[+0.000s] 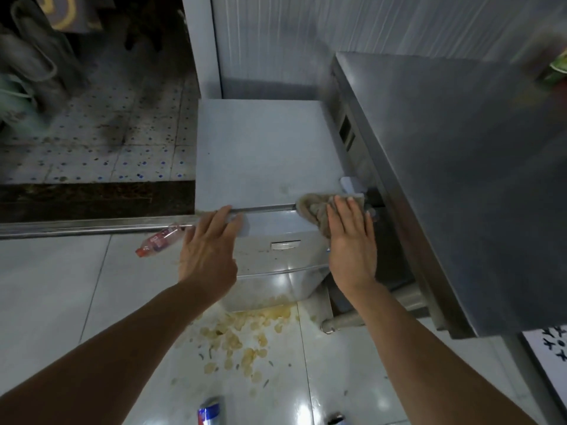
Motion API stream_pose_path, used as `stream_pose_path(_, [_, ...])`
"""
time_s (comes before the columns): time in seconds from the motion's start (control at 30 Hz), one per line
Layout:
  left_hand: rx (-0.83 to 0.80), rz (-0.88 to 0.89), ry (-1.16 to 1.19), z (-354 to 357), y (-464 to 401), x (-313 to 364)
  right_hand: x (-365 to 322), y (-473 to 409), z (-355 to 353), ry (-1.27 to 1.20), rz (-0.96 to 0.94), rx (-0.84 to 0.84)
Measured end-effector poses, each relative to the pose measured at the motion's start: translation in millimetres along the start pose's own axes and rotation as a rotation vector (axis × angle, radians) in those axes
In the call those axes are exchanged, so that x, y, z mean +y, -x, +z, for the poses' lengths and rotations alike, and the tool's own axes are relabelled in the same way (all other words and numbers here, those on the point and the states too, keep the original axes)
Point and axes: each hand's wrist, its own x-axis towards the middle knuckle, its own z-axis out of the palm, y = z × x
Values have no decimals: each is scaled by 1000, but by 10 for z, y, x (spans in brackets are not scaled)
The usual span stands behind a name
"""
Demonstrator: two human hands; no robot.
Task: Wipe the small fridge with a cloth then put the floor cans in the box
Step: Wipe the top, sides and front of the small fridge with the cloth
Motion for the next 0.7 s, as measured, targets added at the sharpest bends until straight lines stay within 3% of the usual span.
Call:
stream_pose_path(0.13, [-46, -23, -50, 72, 89, -29, -149, 171, 52, -166, 102, 129])
stream_pose_path(0.43, [-69, -11, -113, 167, 88, -87, 10, -4, 105, -166, 104, 54])
stream_pose_path(0.6, [-22, 13, -124, 222, 107, -95, 51, 162, 295, -272, 275, 148])
stream_pose_path(0.7, [9, 35, -162, 273, 102, -127, -2, -29, 342, -441, 538, 172])
